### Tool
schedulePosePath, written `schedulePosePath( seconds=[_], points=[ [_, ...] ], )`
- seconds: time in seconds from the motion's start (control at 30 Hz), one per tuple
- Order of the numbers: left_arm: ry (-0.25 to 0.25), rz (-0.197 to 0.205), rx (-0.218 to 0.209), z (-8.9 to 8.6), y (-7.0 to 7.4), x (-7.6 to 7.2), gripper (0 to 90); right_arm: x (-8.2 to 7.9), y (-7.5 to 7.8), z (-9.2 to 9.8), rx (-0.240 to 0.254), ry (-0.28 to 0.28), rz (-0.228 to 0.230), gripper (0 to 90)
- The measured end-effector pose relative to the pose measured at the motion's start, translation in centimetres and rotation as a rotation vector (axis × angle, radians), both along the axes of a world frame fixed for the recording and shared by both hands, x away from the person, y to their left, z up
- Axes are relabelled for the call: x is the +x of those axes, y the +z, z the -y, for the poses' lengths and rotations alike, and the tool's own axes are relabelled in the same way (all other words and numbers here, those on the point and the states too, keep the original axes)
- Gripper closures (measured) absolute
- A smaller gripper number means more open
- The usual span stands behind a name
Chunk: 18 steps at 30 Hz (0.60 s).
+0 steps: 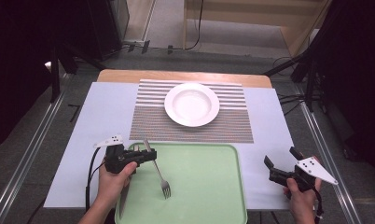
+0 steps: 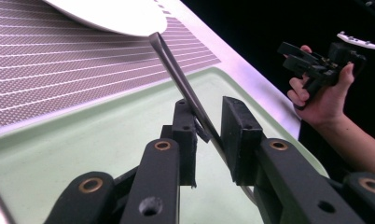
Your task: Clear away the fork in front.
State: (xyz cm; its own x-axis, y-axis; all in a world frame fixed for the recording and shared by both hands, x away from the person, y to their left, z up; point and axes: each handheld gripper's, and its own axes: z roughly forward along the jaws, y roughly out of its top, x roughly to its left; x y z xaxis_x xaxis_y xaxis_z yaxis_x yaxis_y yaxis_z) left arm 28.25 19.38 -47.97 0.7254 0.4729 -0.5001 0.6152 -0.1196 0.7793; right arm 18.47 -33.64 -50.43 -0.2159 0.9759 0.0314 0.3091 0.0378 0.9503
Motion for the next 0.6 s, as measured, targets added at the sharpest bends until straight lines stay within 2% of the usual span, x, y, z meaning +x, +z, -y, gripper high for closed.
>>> schedulePosePath(
  seconds=[0.1, 0.13, 0.27, 0.3, 0.37, 0.5, 0.6],
  points=[
    [0.02, 0.013, 0.018, -0.16, -0.18, 0.11, 72.2, 0.08, -0.05, 0.13, -0.004, 0.001, 0.008, 0.0],
    [0.024, 0.015, 0.021, -0.21, -0.24, 0.18, 71.7, -0.05, -0.02, -0.01, 0.017, -0.007, -0.009, 0.0],
    [0.023, 0.015, 0.033, -0.35, -0.37, 0.36, 70.8, -0.01, 0.03, 0.12, 0.003, -0.002, 0.007, 0.0],
    [0.036, 0.021, 0.045, -0.28, -0.4, 0.34, 70.3, 0.04, 0.03, 0.17, -0.003, -0.001, 0.016, 0.0],
    [0.041, 0.016, 0.058, -0.26, -0.54, 0.44, 69.0, -0.1, 0.06, 0.01, 0.012, 0.0, 0.0, 0.0],
    [0.049, 0.007, 0.083, -0.21, -0.72, 0.59, 67.3, -0.01, 0.07, 0.11, 0.001, 0.001, 0.018, 0.0],
    [0.054, -0.003, 0.091, -0.19, -0.8, 0.71, 67.0, -0.12, 0.11, 0.04, 0.011, -0.002, 0.007, 0.0]
  ],
)
